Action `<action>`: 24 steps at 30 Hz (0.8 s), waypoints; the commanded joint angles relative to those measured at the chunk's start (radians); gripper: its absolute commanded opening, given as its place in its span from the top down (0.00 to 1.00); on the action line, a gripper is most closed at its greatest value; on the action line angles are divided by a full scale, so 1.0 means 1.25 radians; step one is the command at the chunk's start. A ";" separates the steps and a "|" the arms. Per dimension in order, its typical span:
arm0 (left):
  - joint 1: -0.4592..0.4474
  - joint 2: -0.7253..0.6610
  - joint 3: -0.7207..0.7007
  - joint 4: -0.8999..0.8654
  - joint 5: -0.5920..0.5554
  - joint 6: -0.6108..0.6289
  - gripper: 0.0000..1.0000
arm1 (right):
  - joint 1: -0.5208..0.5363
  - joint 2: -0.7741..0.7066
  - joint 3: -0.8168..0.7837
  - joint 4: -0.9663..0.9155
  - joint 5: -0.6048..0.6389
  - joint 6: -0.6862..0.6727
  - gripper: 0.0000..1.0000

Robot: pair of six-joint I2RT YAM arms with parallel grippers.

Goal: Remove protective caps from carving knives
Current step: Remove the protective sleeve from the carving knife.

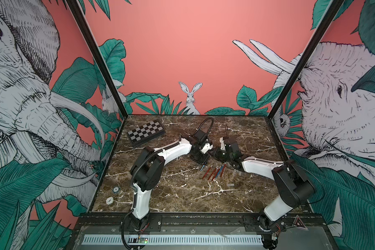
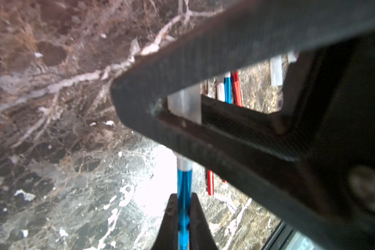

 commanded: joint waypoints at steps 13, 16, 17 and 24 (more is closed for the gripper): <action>-0.006 -0.064 -0.077 -0.046 0.041 0.005 1.00 | -0.069 0.015 0.018 0.043 0.080 -0.045 0.97; -0.007 -0.072 -0.090 -0.049 0.042 0.008 1.00 | -0.080 0.018 0.019 0.051 0.085 -0.043 0.97; -0.007 -0.075 -0.095 -0.051 0.044 0.009 1.00 | -0.084 0.020 0.019 0.054 0.090 -0.044 0.97; -0.007 -0.093 -0.117 -0.066 0.051 0.020 1.00 | -0.102 0.032 0.022 0.079 0.099 -0.046 0.96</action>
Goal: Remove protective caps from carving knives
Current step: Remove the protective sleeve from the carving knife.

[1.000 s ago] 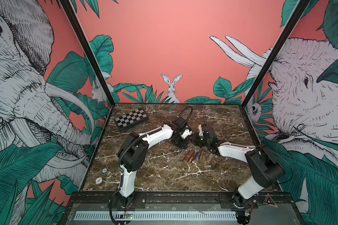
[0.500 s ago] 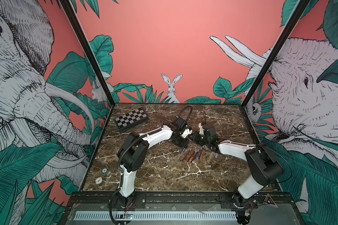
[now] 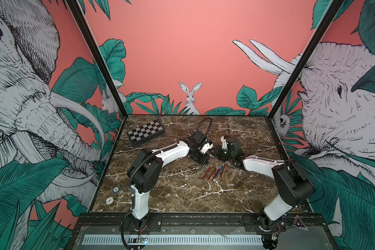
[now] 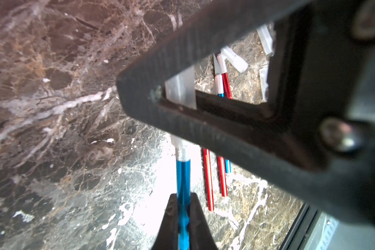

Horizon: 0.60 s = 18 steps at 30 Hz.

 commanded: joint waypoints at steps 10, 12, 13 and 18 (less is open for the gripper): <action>-0.010 -0.056 -0.049 -0.188 0.063 0.042 1.00 | -0.079 0.031 0.027 0.093 0.157 -0.049 0.94; -0.010 -0.057 -0.050 -0.191 0.064 0.044 1.00 | -0.082 0.023 0.023 0.091 0.169 -0.058 0.94; -0.009 -0.057 -0.049 -0.195 0.067 0.047 1.00 | -0.085 0.021 0.023 0.090 0.169 -0.064 0.94; -0.009 -0.058 -0.050 -0.208 0.063 0.056 1.00 | -0.101 0.011 0.028 0.087 0.162 -0.076 0.94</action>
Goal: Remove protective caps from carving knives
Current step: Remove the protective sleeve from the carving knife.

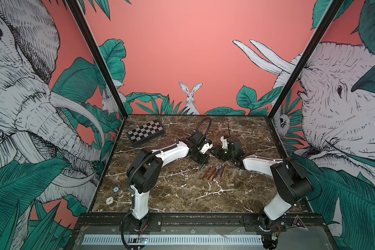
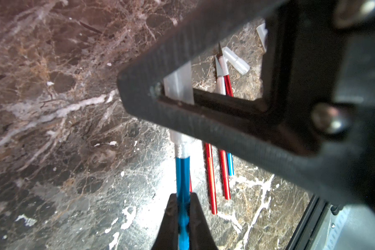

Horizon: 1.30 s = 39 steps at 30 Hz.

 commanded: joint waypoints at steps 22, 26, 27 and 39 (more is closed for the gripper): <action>-0.012 -0.082 -0.026 -0.175 0.219 0.045 1.00 | -0.114 0.021 -0.030 0.304 0.105 -0.132 0.94; -0.012 -0.087 -0.018 -0.170 0.209 0.040 1.00 | -0.121 0.022 -0.040 0.327 0.082 -0.115 0.94; -0.012 -0.088 -0.014 -0.176 0.190 0.038 1.00 | -0.121 0.016 -0.038 0.307 0.090 -0.111 0.94; -0.018 -0.091 0.006 -0.275 -0.071 0.022 1.00 | -0.122 -0.079 0.014 0.013 0.244 -0.016 0.93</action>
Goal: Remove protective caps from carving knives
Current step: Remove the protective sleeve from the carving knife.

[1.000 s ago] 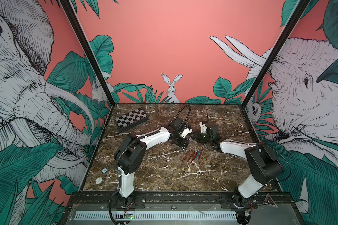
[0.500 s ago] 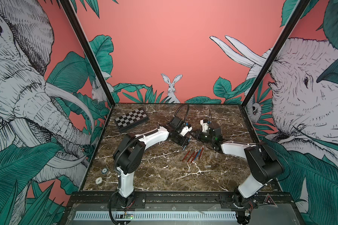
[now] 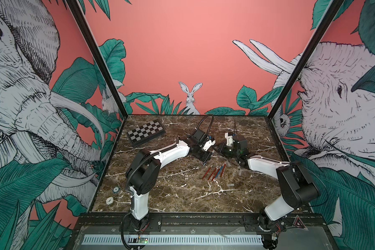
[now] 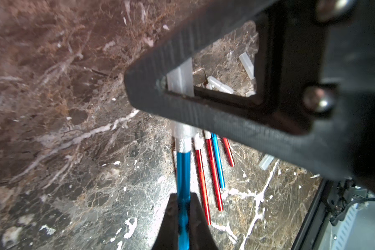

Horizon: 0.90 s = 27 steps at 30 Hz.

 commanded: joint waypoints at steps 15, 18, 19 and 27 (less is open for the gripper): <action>-0.047 -0.070 -0.069 -0.307 -0.105 0.017 1.00 | -0.086 0.001 0.090 -0.116 0.372 0.066 0.94; -0.050 -0.078 -0.080 -0.306 -0.107 0.019 1.00 | -0.092 0.004 0.094 -0.132 0.386 0.063 0.93; -0.051 -0.082 -0.085 -0.308 -0.109 0.019 1.00 | -0.098 0.005 0.092 -0.132 0.386 0.063 0.93; -0.051 -0.087 -0.093 -0.305 -0.109 0.028 1.00 | -0.107 0.001 0.088 -0.137 0.380 0.040 0.93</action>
